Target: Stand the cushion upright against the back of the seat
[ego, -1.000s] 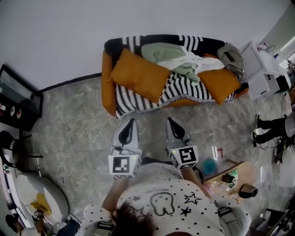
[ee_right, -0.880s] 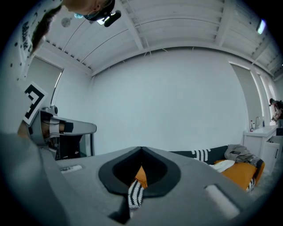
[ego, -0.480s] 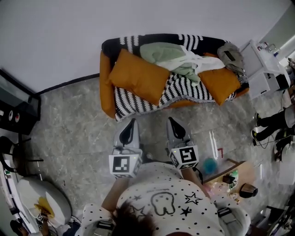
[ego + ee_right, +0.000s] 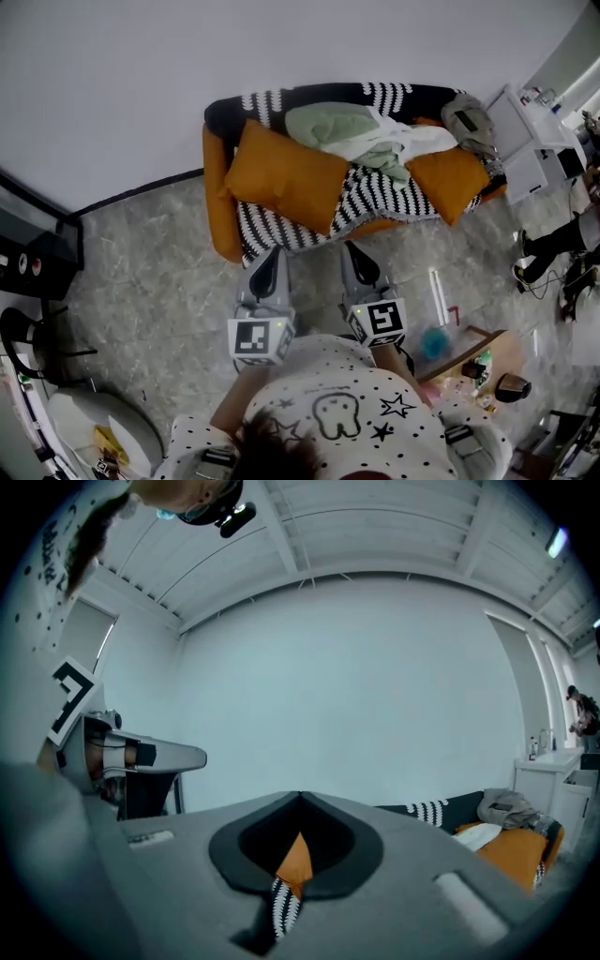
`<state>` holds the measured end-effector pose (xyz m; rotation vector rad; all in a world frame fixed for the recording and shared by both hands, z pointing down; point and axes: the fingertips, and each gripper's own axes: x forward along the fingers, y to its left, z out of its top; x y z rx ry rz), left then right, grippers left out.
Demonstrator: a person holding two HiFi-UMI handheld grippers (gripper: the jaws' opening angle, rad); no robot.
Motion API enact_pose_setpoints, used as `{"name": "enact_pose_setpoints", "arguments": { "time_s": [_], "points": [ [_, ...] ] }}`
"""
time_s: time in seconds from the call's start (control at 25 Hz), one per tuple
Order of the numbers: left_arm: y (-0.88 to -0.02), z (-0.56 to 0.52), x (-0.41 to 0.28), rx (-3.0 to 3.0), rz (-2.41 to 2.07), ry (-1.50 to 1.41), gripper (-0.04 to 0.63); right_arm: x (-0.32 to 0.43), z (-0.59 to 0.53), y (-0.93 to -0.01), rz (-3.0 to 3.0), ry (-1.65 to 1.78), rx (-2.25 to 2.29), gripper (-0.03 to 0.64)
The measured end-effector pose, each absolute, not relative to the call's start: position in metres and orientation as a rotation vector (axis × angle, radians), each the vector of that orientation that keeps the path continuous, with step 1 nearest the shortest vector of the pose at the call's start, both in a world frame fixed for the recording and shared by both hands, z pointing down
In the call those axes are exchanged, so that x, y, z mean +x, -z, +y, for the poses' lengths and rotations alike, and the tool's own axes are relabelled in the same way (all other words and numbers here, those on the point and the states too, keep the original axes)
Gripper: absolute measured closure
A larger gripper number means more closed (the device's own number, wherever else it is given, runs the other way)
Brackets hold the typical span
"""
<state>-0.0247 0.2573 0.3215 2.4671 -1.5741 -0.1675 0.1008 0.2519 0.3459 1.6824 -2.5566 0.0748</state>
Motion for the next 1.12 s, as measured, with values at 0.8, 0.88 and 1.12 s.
{"name": "enact_pose_setpoints", "arguments": {
  "time_s": [0.8,0.88,1.12],
  "points": [
    [-0.333,0.202,-0.084,2.369,-1.631,0.160,0.600,0.048,0.198,-0.367,-2.554,-0.112,1.592,0.618],
    [-0.334,0.196,-0.080,2.373,-1.620,0.163,0.600,0.052,0.193,-0.368,-2.548,-0.116,1.591,0.618],
    [-0.335,0.171,-0.070,2.383,-1.634,0.137,0.600,0.065,0.160,-0.368,-2.559,-0.122,1.564,0.618]
  ]
}}
